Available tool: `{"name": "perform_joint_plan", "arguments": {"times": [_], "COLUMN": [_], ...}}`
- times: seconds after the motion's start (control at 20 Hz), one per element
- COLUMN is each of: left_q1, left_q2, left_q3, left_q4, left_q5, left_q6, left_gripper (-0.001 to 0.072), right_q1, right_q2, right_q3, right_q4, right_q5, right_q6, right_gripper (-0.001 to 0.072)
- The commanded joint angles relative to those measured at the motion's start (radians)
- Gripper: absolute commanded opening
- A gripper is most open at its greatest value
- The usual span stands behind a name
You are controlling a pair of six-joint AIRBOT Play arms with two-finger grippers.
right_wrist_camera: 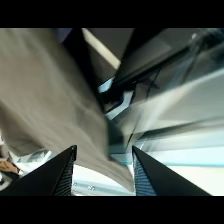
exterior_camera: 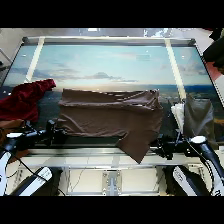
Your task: Fold the shirts.
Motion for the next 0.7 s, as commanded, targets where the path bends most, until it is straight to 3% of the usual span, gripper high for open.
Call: {"name": "perform_joint_plan", "arguments": {"times": [0.0,0.05,0.15,0.3,0.5,0.65], "left_q1": [0.000,0.000,0.000,0.000,0.003,0.002], "left_q2": [0.000,0.000,0.000,0.020,0.172,0.326], "left_q3": [0.001,0.001,0.001,0.012,0.106,0.177], "left_q4": [0.000,0.000,0.000,0.000,0.005,0.005], "left_q5": [0.000,0.000,-0.001,-0.016,-0.127,-0.148], "left_q6": [0.000,0.000,0.000,0.016,0.102,0.101], "left_gripper": [0.0010,0.0010,0.0011,0.0010,0.0009,0.0008], "right_q1": [0.115,0.149,0.190,0.194,0.194,0.194], "right_q2": [-0.050,-0.067,-0.089,-0.059,0.071,0.185], "right_q3": [-0.005,-0.005,-0.003,0.030,0.205,0.389], "right_q4": [0.056,0.070,0.090,0.112,0.073,0.049], "right_q5": [-0.145,-0.164,-0.182,-0.100,0.131,0.177], "right_q6": [-0.005,-0.005,-0.004,-0.117,-0.129,-0.124], "right_gripper": [0.0389,0.0299,0.0012,0.0010,0.0011,0.0011]}}
